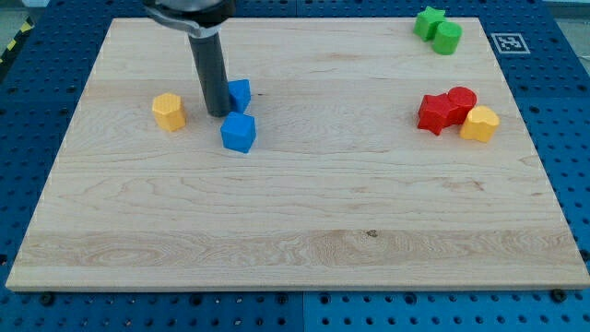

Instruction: Push the yellow hexagon to the center left of the board

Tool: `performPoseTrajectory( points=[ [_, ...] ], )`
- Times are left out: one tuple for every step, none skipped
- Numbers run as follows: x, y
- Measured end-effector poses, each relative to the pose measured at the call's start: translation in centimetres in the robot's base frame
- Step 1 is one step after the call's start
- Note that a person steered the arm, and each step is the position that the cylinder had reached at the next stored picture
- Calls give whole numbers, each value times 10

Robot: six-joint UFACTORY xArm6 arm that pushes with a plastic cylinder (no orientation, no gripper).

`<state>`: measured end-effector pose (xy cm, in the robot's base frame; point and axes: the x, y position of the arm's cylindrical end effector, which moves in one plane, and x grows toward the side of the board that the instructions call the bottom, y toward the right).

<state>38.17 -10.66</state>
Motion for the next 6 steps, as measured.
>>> performPoseTrajectory(
  points=[
    [-5, -4],
    [-1, -7],
    [9, -18],
    [9, -27],
    [9, -45],
    [9, -65]
  ],
)
